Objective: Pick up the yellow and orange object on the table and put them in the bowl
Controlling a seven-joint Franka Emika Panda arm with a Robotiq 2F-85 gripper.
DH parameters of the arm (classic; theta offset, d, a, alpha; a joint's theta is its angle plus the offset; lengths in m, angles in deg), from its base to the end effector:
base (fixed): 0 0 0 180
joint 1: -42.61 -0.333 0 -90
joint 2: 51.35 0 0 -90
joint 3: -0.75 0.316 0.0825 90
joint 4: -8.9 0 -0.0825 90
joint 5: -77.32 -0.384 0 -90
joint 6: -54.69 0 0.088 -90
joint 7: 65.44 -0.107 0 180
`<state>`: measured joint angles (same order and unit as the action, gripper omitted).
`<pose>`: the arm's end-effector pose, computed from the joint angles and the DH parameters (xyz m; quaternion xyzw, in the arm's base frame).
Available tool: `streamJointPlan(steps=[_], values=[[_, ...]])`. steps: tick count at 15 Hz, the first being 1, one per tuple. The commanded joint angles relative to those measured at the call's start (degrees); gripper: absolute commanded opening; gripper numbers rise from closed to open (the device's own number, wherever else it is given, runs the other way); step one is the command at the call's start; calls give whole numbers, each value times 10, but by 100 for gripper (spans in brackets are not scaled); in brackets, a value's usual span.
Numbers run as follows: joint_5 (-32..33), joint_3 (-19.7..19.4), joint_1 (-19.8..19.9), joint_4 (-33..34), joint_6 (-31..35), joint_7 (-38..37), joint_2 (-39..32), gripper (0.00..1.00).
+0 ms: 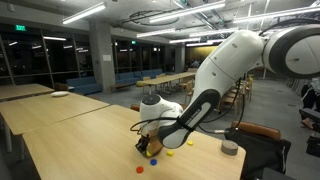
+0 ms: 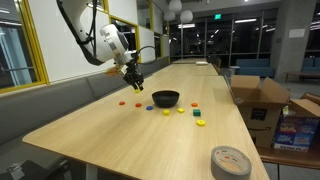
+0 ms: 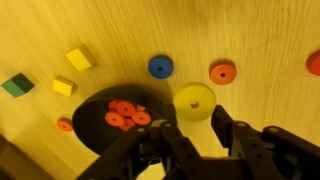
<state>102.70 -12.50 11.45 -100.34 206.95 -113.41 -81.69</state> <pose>0.6123 0.2209 0.2452 0.9768 -0.0529 0.1856 0.0925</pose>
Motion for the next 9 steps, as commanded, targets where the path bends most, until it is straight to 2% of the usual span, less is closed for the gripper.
streamJointPlan(steps=[1,4,9], values=[[60,-19,-10,10,10,-64,0,25],[95,-22,-1,27,13,-94,-14,25],[106,-14,30,73,16,-102,-60,25]])
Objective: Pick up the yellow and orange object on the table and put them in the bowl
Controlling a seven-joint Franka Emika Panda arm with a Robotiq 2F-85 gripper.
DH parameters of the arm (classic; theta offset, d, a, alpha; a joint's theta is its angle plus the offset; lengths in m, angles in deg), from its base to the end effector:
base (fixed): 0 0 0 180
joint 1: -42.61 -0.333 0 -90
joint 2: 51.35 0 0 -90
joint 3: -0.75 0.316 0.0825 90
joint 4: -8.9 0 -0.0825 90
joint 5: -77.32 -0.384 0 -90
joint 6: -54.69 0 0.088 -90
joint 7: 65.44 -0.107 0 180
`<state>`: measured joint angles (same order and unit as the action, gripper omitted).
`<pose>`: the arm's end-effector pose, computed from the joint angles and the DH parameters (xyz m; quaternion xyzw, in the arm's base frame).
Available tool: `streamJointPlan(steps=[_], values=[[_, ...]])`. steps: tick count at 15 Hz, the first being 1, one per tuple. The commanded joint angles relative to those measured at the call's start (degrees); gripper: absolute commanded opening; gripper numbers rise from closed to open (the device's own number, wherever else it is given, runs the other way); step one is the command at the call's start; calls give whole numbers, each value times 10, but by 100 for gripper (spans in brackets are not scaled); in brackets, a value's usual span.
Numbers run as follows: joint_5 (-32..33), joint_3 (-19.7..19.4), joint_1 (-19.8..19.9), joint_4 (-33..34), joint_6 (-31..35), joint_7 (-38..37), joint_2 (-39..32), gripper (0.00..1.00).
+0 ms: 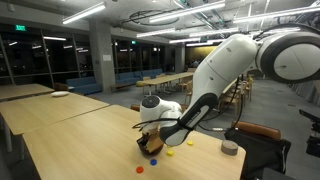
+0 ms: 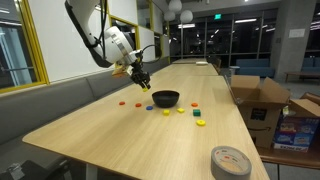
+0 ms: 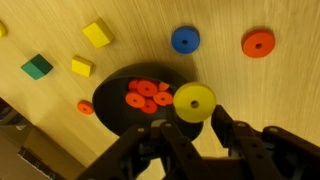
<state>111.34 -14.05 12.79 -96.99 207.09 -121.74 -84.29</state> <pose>0.6334 0.2008 0.2408 0.9639 -0.0782 0.2221 0.1245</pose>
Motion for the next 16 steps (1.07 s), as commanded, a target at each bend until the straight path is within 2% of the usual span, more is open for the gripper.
streamJointPlan(steps=[1,8,13,14,16], values=[[20,0,20,49,15,-19,-45,25],[0,-3,48,124,10,-2,-113,25],[-4,-6,55,151,9,-1,-140,25],[-7,-5,57,154,7,0,-144,58],[-14,-2,61,154,7,4,-147,73]])
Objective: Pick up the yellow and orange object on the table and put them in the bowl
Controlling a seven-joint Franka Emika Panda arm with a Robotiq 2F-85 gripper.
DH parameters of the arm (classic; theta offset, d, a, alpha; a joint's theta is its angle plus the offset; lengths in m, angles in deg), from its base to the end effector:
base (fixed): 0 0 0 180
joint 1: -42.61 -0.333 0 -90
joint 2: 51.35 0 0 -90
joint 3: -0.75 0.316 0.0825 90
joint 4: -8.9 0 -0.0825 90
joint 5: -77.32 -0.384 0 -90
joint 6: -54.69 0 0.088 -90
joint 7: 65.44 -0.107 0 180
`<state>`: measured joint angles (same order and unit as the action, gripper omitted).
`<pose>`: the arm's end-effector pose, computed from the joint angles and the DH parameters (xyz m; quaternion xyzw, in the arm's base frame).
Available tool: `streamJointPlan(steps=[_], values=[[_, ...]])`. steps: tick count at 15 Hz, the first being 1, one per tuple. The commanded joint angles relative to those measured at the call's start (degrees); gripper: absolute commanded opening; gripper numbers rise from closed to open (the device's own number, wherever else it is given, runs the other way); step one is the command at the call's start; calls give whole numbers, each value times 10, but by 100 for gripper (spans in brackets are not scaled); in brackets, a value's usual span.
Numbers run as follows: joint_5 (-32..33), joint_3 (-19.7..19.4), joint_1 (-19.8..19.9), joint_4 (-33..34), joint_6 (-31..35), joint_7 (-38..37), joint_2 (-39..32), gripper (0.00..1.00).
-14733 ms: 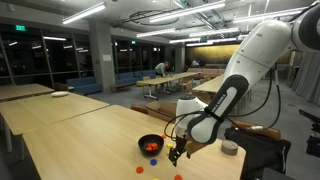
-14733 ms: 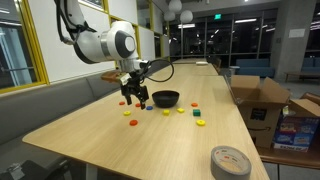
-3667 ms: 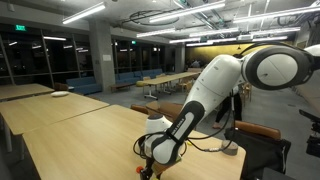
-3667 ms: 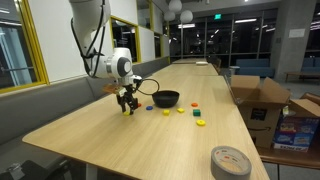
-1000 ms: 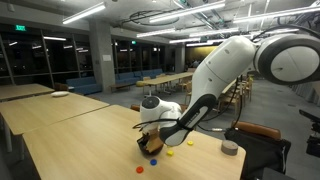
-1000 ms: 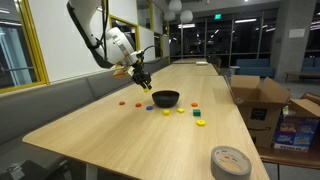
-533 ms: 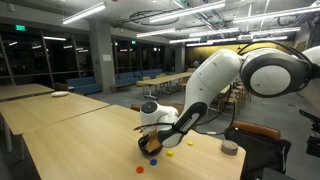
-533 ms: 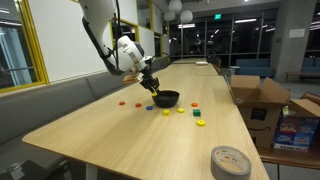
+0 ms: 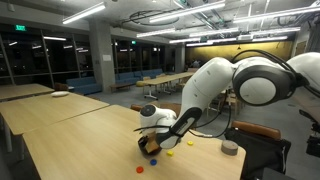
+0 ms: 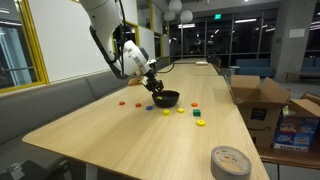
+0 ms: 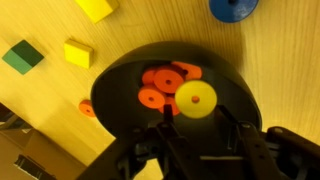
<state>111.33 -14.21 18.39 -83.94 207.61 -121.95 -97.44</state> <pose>0.6919 0.1571 0.1833 0.9562 -0.1046 0.2291 0.1491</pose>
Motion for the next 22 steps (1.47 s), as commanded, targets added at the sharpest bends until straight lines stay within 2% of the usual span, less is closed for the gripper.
streamJointPlan(steps=[1,3,4,14,19,22], values=[[-18,3,6,21,3,9,-15,80],[-29,6,7,7,1,12,-5,96],[-35,7,6,3,-1,13,-1,100],[-63,19,-25,-71,-10,0,96,100],[-87,65,-16,-122,-9,19,146,100],[-111,97,-9,-137,-11,30,149,100]])
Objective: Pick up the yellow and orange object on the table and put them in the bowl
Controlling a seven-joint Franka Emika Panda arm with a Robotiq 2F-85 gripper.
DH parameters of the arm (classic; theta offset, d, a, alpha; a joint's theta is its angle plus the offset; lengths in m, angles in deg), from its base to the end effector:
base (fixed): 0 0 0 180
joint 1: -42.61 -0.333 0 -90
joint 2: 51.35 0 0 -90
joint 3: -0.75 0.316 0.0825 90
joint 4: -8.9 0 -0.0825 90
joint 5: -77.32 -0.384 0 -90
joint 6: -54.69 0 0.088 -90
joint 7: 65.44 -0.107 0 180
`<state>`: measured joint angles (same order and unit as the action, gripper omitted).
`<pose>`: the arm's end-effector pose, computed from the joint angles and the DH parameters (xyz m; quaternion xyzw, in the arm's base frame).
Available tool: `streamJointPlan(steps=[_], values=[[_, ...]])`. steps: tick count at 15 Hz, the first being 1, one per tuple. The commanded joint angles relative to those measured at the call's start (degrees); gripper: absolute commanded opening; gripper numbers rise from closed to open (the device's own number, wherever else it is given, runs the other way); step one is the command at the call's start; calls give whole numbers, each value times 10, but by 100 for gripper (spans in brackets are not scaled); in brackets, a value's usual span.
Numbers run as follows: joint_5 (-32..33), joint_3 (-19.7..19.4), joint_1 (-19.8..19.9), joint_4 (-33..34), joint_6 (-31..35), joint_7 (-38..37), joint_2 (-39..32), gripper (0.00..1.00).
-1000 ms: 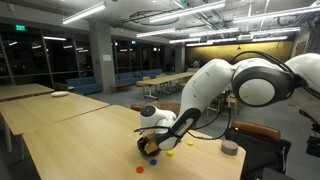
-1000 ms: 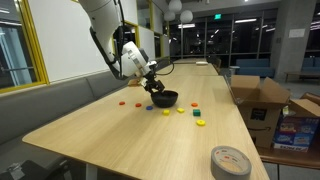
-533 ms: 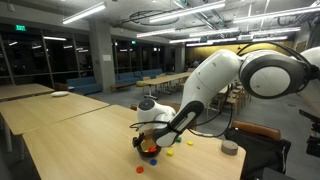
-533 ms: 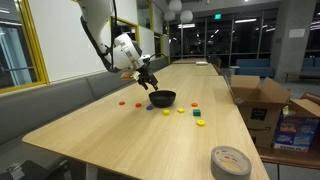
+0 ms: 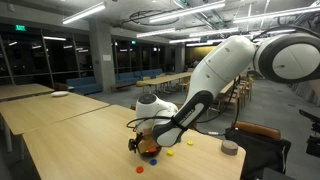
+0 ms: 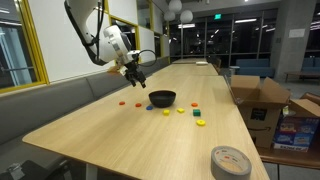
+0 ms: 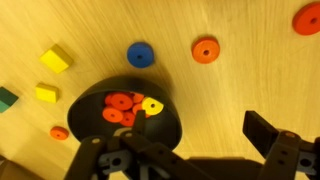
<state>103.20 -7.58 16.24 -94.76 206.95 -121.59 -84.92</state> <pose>0.6357 0.2296 0.2450 0.9702 -0.1244 0.1999 0.0580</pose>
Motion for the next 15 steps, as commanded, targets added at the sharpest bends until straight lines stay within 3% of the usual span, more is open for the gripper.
streamJointPlan(steps=[1,8,15], values=[[-41,40,16,-29,-8,33,21,100],[-97,71,23,-5,-25,78,-23,100],[-130,67,26,61,-53,120,-85,100]])
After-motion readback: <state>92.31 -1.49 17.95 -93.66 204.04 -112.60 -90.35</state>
